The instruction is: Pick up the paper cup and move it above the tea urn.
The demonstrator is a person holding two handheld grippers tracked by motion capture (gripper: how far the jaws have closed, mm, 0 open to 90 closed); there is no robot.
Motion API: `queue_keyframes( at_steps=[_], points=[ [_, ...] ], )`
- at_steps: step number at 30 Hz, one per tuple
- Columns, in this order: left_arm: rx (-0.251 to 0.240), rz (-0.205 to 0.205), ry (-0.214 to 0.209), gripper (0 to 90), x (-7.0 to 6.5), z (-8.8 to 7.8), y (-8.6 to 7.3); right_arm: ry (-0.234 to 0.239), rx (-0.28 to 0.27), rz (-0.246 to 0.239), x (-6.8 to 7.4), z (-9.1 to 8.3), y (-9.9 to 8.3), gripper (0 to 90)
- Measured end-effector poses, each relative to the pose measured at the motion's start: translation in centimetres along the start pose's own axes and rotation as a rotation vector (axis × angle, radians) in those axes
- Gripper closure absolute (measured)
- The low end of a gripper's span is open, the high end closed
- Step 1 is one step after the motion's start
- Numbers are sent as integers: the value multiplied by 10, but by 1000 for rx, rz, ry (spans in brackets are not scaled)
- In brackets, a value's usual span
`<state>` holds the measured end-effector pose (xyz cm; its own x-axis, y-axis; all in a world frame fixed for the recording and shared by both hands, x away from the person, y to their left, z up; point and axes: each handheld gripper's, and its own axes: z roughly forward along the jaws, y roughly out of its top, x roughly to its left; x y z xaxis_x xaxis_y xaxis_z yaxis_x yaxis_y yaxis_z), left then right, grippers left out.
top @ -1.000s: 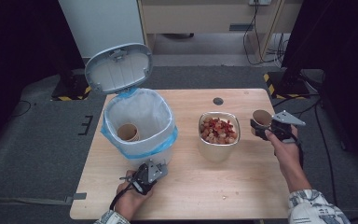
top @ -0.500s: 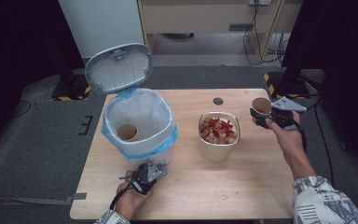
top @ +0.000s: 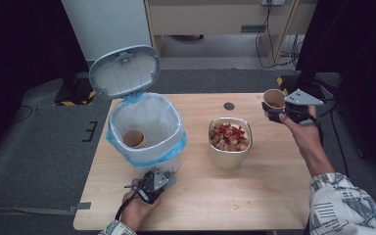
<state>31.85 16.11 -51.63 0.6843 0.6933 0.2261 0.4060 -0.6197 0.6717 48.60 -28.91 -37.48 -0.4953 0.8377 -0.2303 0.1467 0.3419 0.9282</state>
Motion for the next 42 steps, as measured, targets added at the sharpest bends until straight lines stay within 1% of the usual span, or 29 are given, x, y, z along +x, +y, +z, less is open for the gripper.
queue_keyframes(
  at_steps=[1, 4, 5, 7, 9, 10, 11, 12, 13, 15, 17, 18, 20, 22, 24, 25, 26, 27, 28, 32, 33, 42],
  points=[
    [6, 5, 0, 898, 1, 0, 0, -1, 4, -14, 0, 1, 3, 314],
    [4, 5, 4, 898, 0, -1, 0, 0, -4, -28, 0, 3, 8, 314],
    [4, 1, 8, 898, 0, 0, 0, 2, -12, -36, 1, 5, 12, 314],
    [4, -1, 10, 898, -1, 0, 0, 2, -11, -56, 1, 6, 17, 314],
    [1, -11, 4, 898, 0, 0, -1, 1, -12, -75, 2, 7, 21, 314],
    [1, -11, 4, 898, 0, 0, -1, 3, -12, -89, 2, 8, 23, 314],
    [-2, -2, 4, 898, 0, -1, -1, 1, -9, -103, 4, 9, 25, 314],
    [-2, -2, 4, 898, 0, -1, -1, 1, -9, -103, 4, 9, 25, 314],
    [-1, -6, 6, 898, 0, 0, -1, 13, -17, -123, 7, 11, 27, 314],
    [5, 5, 10, 898, -1, -1, 0, 17, -13, -149, 11, 13, 28, 314],
    [5, 5, 11, 898, -1, -1, 0, 22, -12, -154, 12, 14, 28, 314],
    [4, 4, 10, 898, -1, 0, 0, 11, -8, -165, 13, 17, 28, 313],
    [5, 6, 10, 898, -1, 0, 0, 8, -7, -166, 13, 18, 28, 313],
    [6, 11, 10, 898, -1, 0, 0, -7, 0, -181, 14, 20, 28, 313],
    [5, 10, 8, 898, -1, 0, 0, -8, -4, -179, 15, 21, 28, 313],
    [6, 11, 6, 898, 0, -1, 0, -7, -4, -194, 18, 23, 31, 312],
    [-7, -5, 4, 898, -1, 0, 0, -4, -3, -203, 19, 24, 32, 312],
    [-7, -5, 4, 898, -1, 0, 0, -4, -3, -203, 19, 24, 32, 312],
    [-3, -4, 6, 898, -1, 0, 0, 2, -2, -216, 20, 24, 35, 311],
    [-4, -1, 7, 898, -2, 0, 0, 5, -8, -224, 22, 24, 39, 310],
    [-4, 1, 7, 898, -2, 0, 0, 9, -8, -235, 23, 24, 41, 309],
    [-3, 0, 6, 898, -2, 0, 0, 28, -25, -274, 28, 20, 43, 309]
  ],
)
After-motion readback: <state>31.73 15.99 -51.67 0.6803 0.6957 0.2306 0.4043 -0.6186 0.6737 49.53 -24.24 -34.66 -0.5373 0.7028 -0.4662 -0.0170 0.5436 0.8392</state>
